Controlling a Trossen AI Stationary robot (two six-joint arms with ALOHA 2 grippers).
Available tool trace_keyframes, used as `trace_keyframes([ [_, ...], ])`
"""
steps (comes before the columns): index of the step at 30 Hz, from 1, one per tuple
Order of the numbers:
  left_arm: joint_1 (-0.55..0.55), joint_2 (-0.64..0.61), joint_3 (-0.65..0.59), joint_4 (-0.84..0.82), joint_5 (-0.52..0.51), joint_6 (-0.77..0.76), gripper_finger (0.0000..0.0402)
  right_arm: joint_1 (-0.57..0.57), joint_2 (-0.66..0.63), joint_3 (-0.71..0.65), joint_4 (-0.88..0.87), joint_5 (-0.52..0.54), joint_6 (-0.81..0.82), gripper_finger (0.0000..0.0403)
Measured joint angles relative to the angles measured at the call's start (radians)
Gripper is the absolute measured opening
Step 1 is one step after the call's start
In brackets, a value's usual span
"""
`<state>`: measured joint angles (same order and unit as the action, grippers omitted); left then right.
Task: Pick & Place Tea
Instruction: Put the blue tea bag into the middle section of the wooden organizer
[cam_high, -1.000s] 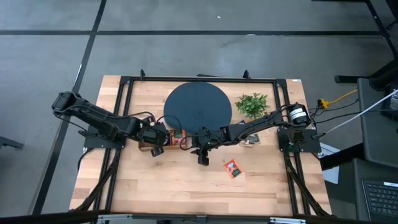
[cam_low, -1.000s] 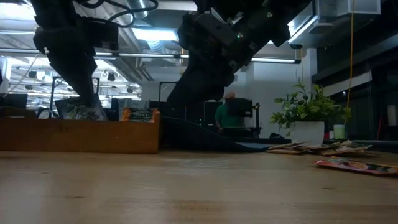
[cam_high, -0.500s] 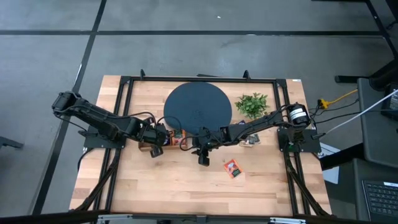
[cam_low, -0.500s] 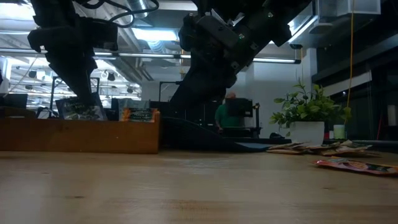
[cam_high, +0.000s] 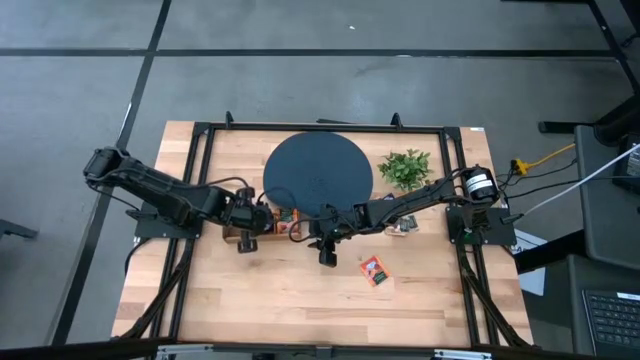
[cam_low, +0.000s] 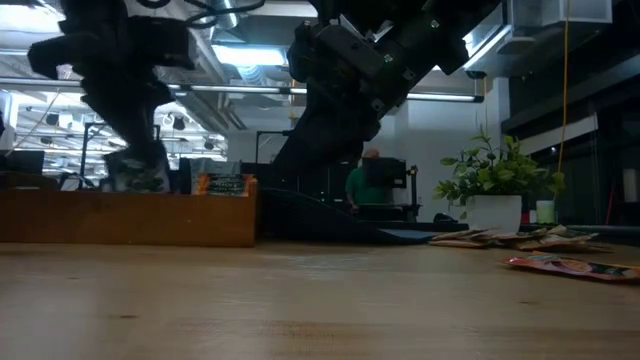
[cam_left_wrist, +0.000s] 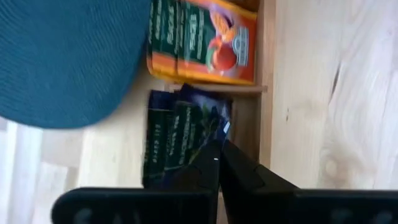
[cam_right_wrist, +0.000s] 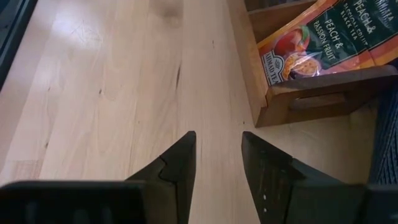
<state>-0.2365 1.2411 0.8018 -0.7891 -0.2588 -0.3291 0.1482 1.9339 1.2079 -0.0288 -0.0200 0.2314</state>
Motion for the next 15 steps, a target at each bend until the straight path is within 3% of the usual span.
trace_keyframes([
  [15, 0.065, 0.01, 0.041, 0.0, 0.08, 0.108, 0.0002, 0.0, 0.0, 0.0, 0.001, 0.0, 0.0, 0.0131],
])
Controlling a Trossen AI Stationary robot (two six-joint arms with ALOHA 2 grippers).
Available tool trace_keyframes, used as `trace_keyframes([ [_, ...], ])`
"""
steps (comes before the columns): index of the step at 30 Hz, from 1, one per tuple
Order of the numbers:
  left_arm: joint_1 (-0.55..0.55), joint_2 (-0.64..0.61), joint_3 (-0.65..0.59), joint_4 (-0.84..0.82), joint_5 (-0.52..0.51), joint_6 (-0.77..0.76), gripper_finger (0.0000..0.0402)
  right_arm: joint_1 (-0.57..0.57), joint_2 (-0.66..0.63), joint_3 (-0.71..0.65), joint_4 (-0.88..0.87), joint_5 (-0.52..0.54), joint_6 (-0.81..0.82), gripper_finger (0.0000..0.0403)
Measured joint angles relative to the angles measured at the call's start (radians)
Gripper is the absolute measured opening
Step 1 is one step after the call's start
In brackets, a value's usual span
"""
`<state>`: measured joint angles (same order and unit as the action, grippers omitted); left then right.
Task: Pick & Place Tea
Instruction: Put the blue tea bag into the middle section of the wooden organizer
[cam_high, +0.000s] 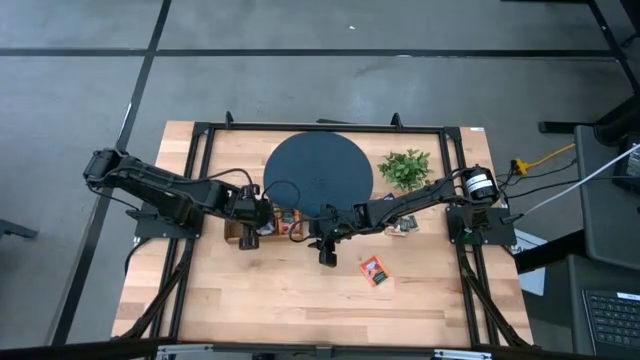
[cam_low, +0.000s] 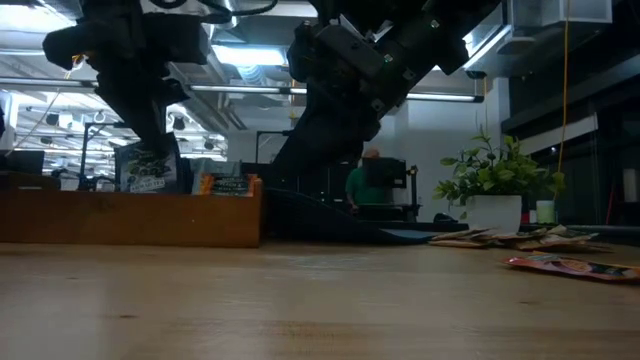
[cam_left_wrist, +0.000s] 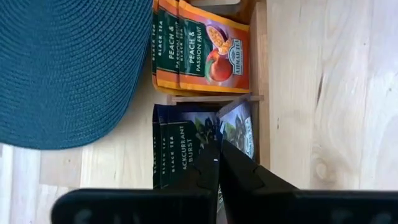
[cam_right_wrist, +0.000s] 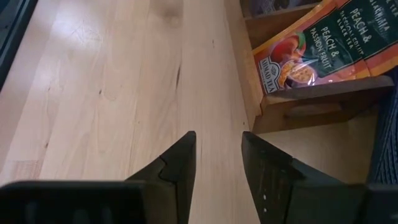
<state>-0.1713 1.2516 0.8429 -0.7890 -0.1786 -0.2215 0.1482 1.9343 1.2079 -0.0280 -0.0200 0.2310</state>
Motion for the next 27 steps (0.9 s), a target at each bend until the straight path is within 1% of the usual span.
trace_keyframes([
  [4, 0.014, 0.004, 0.0, -0.02, 0.002, 0.034, 0.0001, 0.0, 0.0, 0.0, 0.0, 0.0, 0.0, 0.0131],
  [9, 0.032, 0.004, 0.0, -0.051, -0.001, 0.035, 0.0001, 0.0, 0.0, 0.0, 0.001, 0.0, 0.0, 0.0131],
  [20, 0.032, 0.004, 0.0, -0.043, -0.001, 0.035, 0.0002, 0.0, 0.0, 0.0, 0.009, 0.0, 0.0, 0.0131],
  [27, 0.032, 0.005, 0.0, 0.017, -0.002, 0.035, 0.0012, 0.0, 0.0, 0.0, 0.009, 0.0, 0.0, 0.0131],
])
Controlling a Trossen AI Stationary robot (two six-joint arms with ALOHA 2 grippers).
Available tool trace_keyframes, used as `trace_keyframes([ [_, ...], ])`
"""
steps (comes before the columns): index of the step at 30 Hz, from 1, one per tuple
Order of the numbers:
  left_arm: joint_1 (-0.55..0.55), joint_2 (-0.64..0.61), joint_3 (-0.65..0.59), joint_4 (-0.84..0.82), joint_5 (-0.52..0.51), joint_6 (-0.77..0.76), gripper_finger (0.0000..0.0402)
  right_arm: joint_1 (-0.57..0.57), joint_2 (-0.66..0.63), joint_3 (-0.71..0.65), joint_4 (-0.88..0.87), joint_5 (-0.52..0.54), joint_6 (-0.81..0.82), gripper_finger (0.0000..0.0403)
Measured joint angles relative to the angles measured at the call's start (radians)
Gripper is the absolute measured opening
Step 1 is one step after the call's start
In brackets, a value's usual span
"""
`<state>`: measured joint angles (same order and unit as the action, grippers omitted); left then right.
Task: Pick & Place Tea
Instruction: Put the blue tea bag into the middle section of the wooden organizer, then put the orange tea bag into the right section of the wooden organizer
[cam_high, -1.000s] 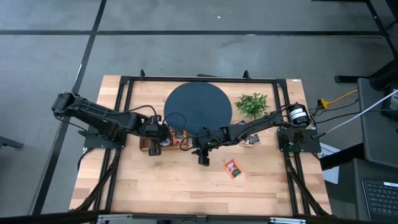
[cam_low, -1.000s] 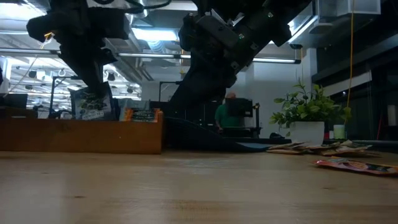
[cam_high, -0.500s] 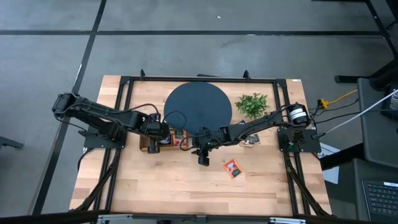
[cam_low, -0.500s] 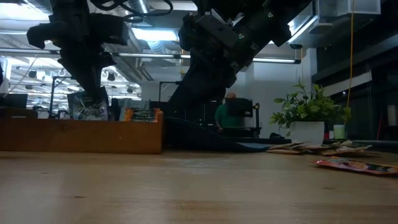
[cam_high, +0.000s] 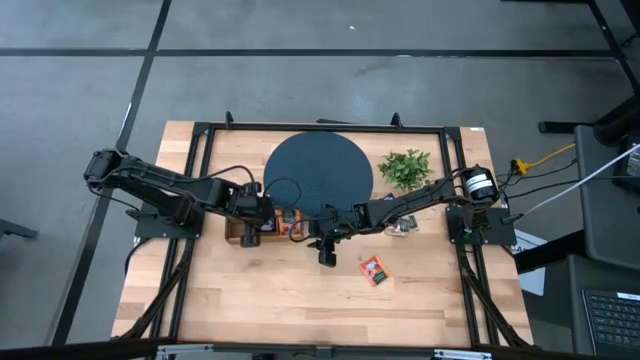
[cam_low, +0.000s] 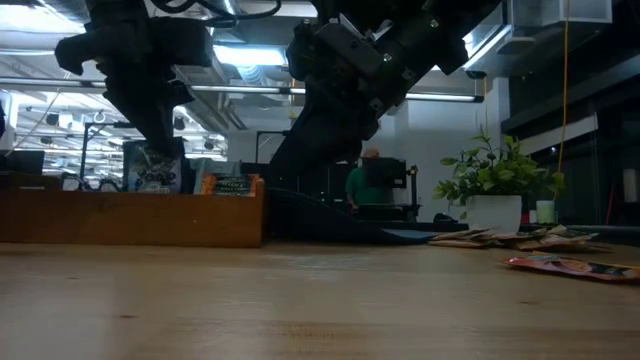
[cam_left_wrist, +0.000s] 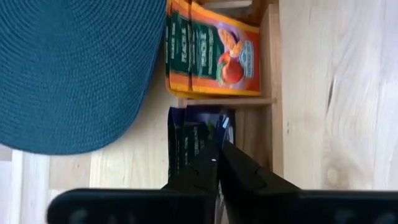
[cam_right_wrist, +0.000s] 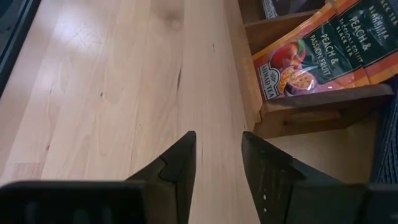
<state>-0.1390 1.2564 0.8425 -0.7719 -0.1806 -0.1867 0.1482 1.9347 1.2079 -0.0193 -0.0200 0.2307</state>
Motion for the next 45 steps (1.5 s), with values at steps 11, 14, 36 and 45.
trace_keyframes([
  [11, 0.0, 0.0, 0.0, -0.002, -0.04, -0.011, 0.0063, 0.0, 0.0, 0.0, 0.0, 0.0, 0.0, 0.0131],
  [14, 0.0, 0.0, 0.0, -0.002, -0.054, -0.012, 0.0081, 0.0, 0.0, 0.0, -0.001, 0.0, 0.001, 0.0131],
  [36, -0.275, 0.006, 0.0, 0.388, -0.097, -0.125, 0.0033, 0.114, -0.009, 0.0, -0.08, -0.081, 0.33, 0.0131],
  [45, -0.324, 0.105, 0.0, 0.45, -0.269, -0.159, 0.0003, 0.217, -0.237, 0.002, -0.466, 0.047, 0.517, 0.0125],
])
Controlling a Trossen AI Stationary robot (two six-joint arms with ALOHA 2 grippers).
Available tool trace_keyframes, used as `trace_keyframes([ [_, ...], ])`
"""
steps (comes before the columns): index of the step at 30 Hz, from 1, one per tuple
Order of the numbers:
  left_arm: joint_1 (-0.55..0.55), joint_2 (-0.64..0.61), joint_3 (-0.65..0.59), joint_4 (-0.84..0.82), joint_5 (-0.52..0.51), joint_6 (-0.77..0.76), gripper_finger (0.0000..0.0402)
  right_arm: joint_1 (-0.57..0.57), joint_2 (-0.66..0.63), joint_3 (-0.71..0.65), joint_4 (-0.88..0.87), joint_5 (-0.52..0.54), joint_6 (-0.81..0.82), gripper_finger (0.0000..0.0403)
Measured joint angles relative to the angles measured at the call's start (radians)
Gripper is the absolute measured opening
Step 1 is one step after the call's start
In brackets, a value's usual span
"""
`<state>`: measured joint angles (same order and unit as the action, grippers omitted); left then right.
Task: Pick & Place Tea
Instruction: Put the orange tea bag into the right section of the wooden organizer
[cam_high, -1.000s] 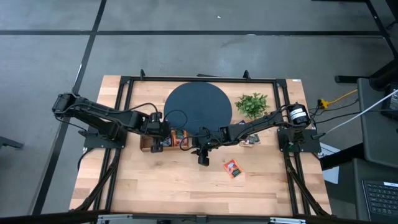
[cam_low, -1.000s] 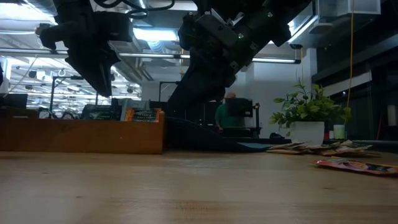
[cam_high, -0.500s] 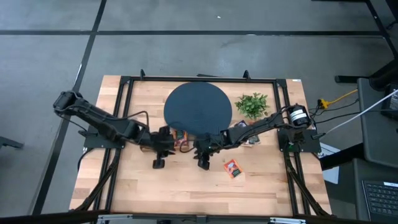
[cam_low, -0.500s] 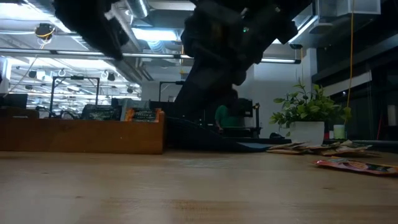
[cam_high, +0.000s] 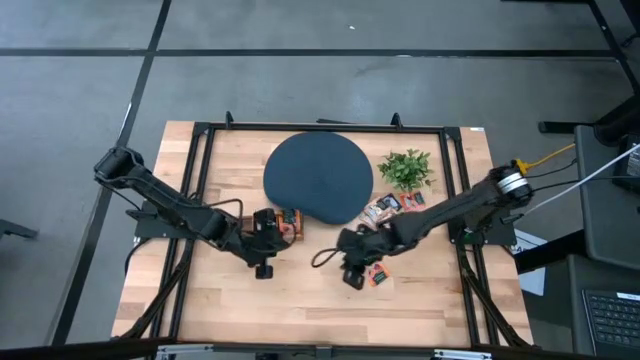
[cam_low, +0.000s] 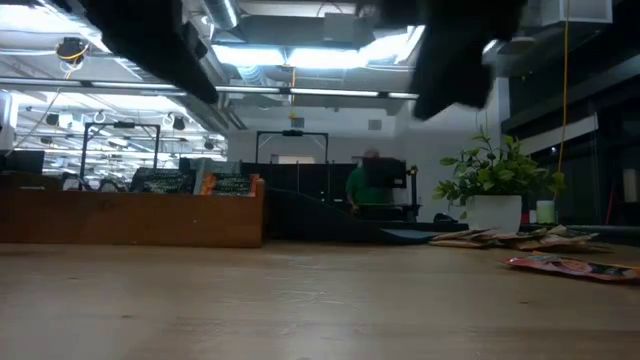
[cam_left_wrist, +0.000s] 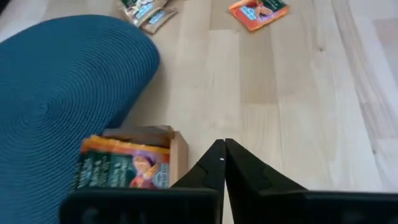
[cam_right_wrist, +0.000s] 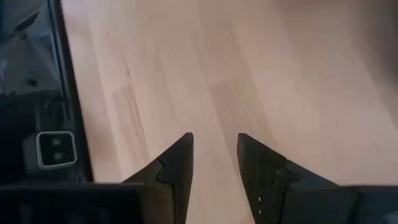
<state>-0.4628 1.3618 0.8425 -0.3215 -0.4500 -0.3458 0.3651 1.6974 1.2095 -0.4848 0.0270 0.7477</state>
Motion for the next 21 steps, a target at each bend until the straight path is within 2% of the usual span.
trace_keyframes([
  [6, 0.029, 0.089, -0.001, 0.093, 0.027, 0.003, 0.0003, 0.063, -0.086, 0.0, -0.226, 0.057, 0.187, 0.0079],
  [12, 0.062, 0.151, 0.0, 0.198, 0.061, 0.009, 0.0002, 0.118, -0.051, -0.001, -0.361, 0.059, 0.301, 0.001],
  [21, 0.064, 0.184, 0.0, 0.233, 0.068, 0.011, 0.0003, 0.144, 0.089, -0.002, -0.373, 0.059, 0.377, 0.0005],
])
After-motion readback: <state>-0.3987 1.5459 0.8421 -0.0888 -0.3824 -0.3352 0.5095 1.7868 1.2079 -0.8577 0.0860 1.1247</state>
